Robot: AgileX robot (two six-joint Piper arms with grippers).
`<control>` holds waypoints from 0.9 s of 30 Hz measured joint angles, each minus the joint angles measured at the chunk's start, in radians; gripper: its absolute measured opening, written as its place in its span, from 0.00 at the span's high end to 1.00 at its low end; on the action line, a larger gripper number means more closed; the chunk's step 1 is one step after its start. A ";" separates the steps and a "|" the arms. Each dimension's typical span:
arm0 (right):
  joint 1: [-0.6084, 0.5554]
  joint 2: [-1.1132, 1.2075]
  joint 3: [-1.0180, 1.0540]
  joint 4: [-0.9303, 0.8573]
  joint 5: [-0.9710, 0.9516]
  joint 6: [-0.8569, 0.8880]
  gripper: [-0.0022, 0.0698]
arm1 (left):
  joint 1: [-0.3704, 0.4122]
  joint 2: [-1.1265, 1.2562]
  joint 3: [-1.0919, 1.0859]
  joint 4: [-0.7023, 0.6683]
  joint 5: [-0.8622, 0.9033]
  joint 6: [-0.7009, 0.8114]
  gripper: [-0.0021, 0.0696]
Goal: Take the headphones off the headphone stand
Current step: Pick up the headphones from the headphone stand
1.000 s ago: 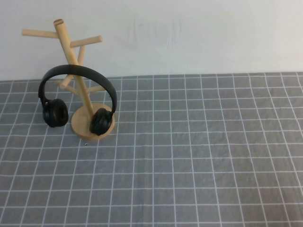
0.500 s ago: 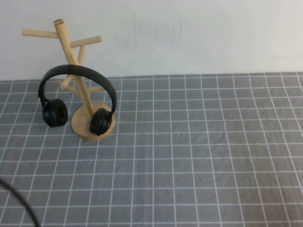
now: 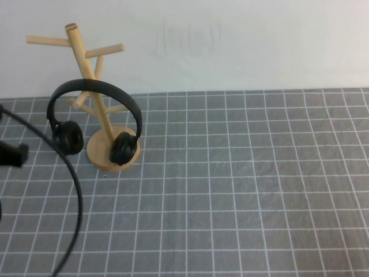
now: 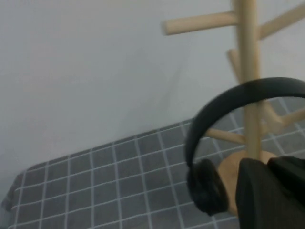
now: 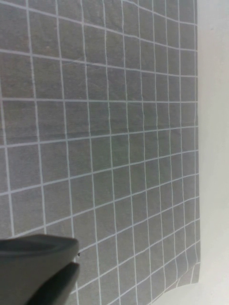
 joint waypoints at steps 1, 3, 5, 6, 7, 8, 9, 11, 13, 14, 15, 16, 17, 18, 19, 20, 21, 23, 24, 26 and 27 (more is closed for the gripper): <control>0.000 0.000 0.000 0.000 0.000 0.000 0.98 | 0.024 0.026 -0.018 0.002 -0.002 -0.012 0.96; 0.000 0.000 0.000 0.000 0.000 0.000 0.98 | 0.068 0.071 -0.045 0.005 -0.005 -0.040 0.96; 0.000 0.000 0.000 0.000 0.000 0.000 0.98 | 0.108 0.118 -0.063 0.006 -0.009 -0.055 0.96; 0.000 0.000 0.000 0.000 0.000 0.000 0.98 | 0.118 0.135 -0.069 0.009 -0.011 -0.055 0.96; 0.000 0.000 0.000 0.000 0.000 0.000 0.98 | 0.125 0.154 -0.070 0.023 -0.022 -0.055 0.96; 0.000 0.000 0.000 0.000 0.000 0.000 0.98 | 0.126 0.171 -0.071 0.045 -0.036 -0.053 0.96; 0.000 0.000 0.000 0.000 0.000 0.000 0.98 | 0.126 0.186 -0.071 0.076 -0.052 -0.053 0.95; 0.000 0.000 0.000 0.000 0.000 0.000 0.98 | 0.126 0.217 -0.071 0.145 -0.105 -0.053 0.90; 0.000 0.000 0.000 0.000 0.000 0.000 0.98 | 0.127 0.244 -0.071 0.213 -0.154 -0.051 0.82; 0.000 0.000 0.000 0.000 0.000 0.000 0.98 | 0.127 0.261 -0.072 0.250 -0.179 -0.049 0.76; 0.000 0.000 0.000 0.000 0.000 0.000 0.98 | 0.127 0.275 -0.072 0.278 -0.198 -0.049 0.70; 0.000 0.000 0.000 0.000 0.000 0.000 0.98 | 0.127 0.292 -0.072 0.309 -0.221 -0.049 0.64; 0.000 0.000 0.000 0.000 0.000 0.000 0.98 | 0.127 0.310 -0.072 0.336 -0.236 -0.049 0.59; 0.000 0.000 0.000 0.000 0.000 0.000 0.98 | 0.127 0.329 -0.072 0.361 -0.247 -0.049 0.55; 0.000 0.000 0.000 0.000 0.000 0.000 0.98 | 0.127 0.348 -0.072 0.385 -0.258 -0.049 0.52; 0.000 0.000 0.000 0.000 0.000 0.000 0.98 | 0.127 0.367 -0.072 0.407 -0.268 -0.049 0.50; 0.000 0.000 0.000 0.000 0.000 0.000 0.98 | 0.127 0.382 -0.072 0.423 -0.276 -0.049 0.49; 0.000 0.000 0.000 0.000 0.000 0.000 0.98 | 0.127 0.415 -0.072 0.449 -0.302 -0.046 0.48; 0.000 0.000 0.000 0.000 0.000 0.000 0.98 | 0.127 0.427 -0.073 0.455 -0.312 -0.045 0.47; 0.000 0.000 0.000 0.000 0.000 0.000 0.98 | 0.127 0.457 -0.086 0.466 -0.319 -0.038 0.47; 0.000 0.000 0.000 0.000 0.000 0.000 0.98 | 0.127 0.469 -0.098 0.466 -0.317 -0.036 0.47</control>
